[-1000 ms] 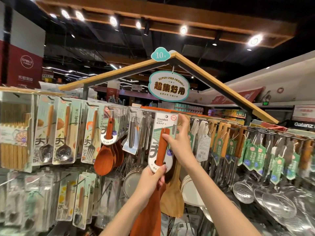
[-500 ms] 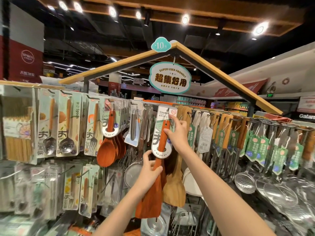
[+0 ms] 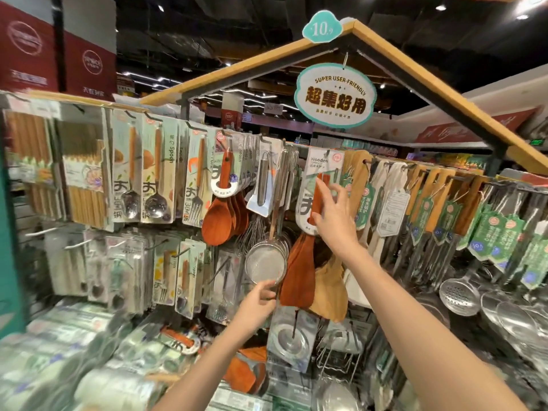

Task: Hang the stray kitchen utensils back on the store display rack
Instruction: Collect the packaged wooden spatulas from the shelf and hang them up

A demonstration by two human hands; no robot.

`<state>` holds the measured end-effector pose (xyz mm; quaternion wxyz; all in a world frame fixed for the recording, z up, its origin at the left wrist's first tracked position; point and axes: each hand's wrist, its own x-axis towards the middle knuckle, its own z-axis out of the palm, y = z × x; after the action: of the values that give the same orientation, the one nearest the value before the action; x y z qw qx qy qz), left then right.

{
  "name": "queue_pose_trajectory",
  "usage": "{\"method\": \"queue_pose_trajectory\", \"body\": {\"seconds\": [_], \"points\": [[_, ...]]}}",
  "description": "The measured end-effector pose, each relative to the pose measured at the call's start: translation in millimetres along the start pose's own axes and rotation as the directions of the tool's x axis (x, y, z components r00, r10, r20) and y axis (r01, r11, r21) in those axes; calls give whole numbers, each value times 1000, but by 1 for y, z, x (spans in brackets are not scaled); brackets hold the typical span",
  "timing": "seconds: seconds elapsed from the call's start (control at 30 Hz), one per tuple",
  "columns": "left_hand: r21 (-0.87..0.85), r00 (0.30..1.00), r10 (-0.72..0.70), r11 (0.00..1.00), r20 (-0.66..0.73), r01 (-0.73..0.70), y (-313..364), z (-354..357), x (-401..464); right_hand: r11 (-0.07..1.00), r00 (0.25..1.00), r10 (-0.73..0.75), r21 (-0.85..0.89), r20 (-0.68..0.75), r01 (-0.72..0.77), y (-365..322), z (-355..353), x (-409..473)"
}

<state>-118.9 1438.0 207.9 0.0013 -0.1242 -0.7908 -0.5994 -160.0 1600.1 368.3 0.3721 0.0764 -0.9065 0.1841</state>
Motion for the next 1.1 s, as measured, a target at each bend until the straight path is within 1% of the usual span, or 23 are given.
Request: {"method": "queue_pose_trajectory", "body": {"seconds": [0.07, 0.1, 0.23, 0.3, 0.37, 0.5, 0.57, 0.67, 0.73, 0.8, 0.9, 1.0, 1.1], "points": [[54, 1000, -8, 999, -10, 8, -17, -5, -10, 986, 995, -82, -139, 65, 91, 1, 10, -11], [82, 1000, -16, 996, -17, 17, -27, -8, -18, 983, 991, -82, -154, 101, 97, 2, 18, -21], [160, 997, -58, 985, -46, 65, -77, -28, -53, 995, 982, -45, -78, 184, 60, 9, 59, -81], [212, 993, -89, 972, -73, 102, -99, -42, -69, 993, 966, -47, -89, 254, 72, 7, 81, -113], [285, 992, -91, 952, -86, 112, -119, -56, -82, 992, 941, -26, -111, 336, 67, 1, 102, -142], [418, 996, -74, 904, -54, 90, -158, -84, -93, 984, 896, 37, -172, 442, 44, -18, 140, -194], [432, 996, -94, 898, -3, 86, -178, -101, -91, 990, 884, 105, -133, 456, -49, -32, 157, -210], [463, 995, -100, 883, 29, 75, -207, -128, -82, 968, 889, 248, -54, 384, -247, -51, 178, -222], [483, 994, -101, 873, 43, 68, -227, -143, -79, 949, 887, 306, -38, 347, -313, -60, 193, -233], [513, 992, -119, 855, 50, 77, -246, -154, -79, 945, 867, 318, -61, 384, -320, -68, 208, -248], [534, 989, -135, 842, 60, 82, -269, -165, -77, 955, 840, 298, -143, 454, -261, -74, 231, -268], [549, 991, -109, 834, 72, 51, -287, -171, -65, 949, 818, 316, -143, 481, -283, -74, 257, -278], [560, 993, -102, 827, 59, 52, -304, -176, -54, 942, 779, 330, -126, 533, -313, -69, 289, -286]]}}
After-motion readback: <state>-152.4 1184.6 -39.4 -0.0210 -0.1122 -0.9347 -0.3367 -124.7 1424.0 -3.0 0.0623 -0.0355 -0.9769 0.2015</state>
